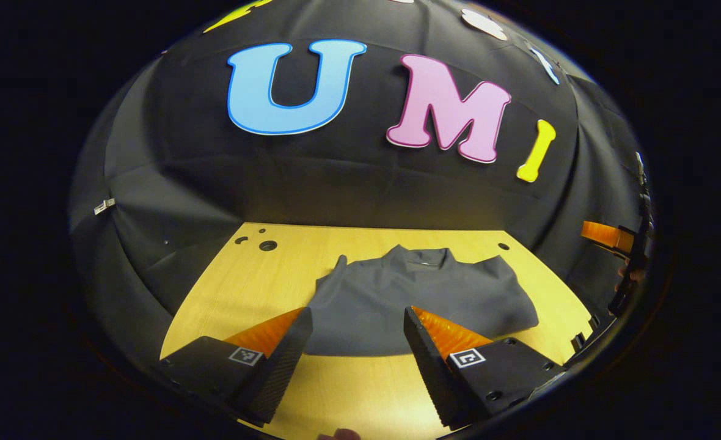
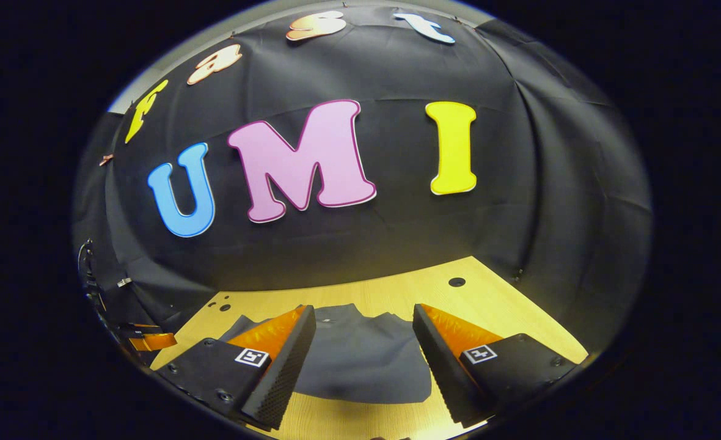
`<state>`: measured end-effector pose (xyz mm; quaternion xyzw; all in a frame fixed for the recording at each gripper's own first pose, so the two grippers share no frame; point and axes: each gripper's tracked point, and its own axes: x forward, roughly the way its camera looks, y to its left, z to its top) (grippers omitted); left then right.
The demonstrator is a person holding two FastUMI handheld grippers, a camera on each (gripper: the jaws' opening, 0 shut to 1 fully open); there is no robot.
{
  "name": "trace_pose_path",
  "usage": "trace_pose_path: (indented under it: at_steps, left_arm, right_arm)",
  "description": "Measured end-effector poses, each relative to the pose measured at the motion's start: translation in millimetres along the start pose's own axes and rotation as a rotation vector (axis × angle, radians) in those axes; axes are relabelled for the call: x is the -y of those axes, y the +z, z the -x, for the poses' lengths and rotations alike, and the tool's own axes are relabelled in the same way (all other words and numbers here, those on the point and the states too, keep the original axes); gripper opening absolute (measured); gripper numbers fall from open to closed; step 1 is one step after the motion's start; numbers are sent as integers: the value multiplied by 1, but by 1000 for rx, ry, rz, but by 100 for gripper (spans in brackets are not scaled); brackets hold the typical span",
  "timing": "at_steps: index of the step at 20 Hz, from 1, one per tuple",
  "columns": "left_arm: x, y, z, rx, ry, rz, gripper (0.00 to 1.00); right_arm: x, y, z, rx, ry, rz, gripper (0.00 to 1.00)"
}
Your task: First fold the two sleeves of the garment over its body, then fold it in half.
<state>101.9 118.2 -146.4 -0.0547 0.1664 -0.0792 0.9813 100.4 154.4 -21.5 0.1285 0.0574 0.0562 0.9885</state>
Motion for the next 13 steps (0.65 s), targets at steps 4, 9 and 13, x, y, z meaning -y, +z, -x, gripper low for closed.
trace_pose_path:
  at_steps: [4,9,13]
  left_arm:
    - [17,-3,23,17,-36,-26,95]
    - [23,-17,38,3,-50,-8,95]
    - [19,-21,45,-2,-55,-7,95]
  right_arm:
    - [-13,-6,24,-13,45,40,98]
    - [-26,-20,45,-29,63,85,99]
    - [-31,-34,54,-59,73,93,99]
